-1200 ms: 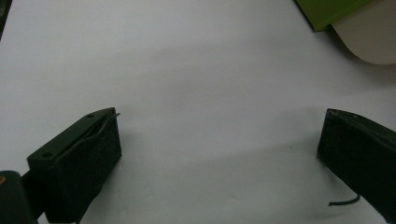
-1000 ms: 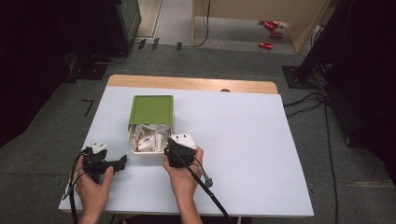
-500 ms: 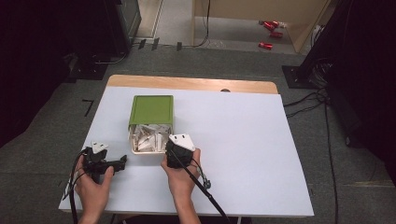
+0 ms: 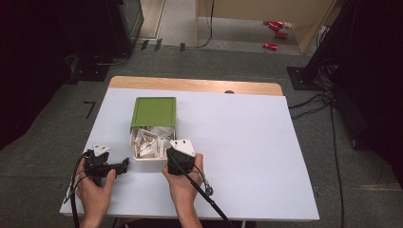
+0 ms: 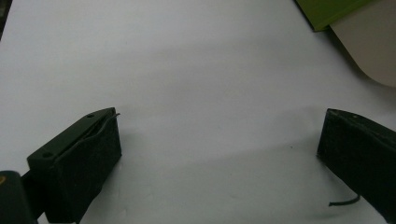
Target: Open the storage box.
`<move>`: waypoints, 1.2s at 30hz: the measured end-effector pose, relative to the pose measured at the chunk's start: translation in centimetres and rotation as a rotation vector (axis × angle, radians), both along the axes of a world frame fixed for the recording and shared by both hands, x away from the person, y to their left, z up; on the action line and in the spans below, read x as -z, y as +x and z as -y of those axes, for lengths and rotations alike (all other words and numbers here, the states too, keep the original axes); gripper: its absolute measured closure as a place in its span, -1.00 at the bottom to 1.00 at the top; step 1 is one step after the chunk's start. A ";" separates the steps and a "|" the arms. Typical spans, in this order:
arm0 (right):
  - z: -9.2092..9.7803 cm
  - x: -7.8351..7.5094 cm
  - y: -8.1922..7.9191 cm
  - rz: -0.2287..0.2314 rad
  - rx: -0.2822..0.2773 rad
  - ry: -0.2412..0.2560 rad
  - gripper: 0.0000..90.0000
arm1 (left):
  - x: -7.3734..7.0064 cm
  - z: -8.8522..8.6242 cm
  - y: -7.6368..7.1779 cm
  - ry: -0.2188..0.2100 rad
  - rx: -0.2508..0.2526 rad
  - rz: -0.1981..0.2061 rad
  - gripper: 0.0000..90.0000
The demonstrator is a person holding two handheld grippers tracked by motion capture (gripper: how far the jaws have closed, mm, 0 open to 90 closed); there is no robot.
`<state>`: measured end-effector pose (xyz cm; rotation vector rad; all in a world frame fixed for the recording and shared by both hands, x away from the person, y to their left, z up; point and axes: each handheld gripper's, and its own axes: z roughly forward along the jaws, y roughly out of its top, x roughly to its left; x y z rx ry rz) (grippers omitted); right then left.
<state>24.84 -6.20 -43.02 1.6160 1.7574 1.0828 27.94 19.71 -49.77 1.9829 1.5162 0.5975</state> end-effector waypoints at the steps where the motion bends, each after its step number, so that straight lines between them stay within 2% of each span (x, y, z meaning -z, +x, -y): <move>1: -0.1 0.0 -0.2 0.002 0.003 -0.003 0.98 | 0.0 0.0 0.0 0.000 0.000 0.000 -1.00; 20: 0.0 0.2 -3.2 -0.005 0.006 -0.003 0.98 | 0.0 0.0 0.0 -0.001 0.000 -0.001 -1.00; 28: 0.0 0.3 -4.0 -0.008 0.002 -0.002 0.98 | 0.0 0.0 0.0 -0.002 0.000 0.000 -1.00; 31: 0.0 0.4 -4.0 -0.006 -0.001 0.014 0.94 | 0.0 0.0 0.0 -0.002 0.000 0.001 -1.00; 34: 0.3 0.3 -3.9 0.000 -0.025 0.046 0.75 | 0.0 0.0 0.0 -0.001 0.000 0.001 -1.00; 36: 0.4 0.1 -3.8 0.006 -0.032 0.057 0.73 | 0.0 0.0 0.0 -0.002 -0.001 0.001 -1.00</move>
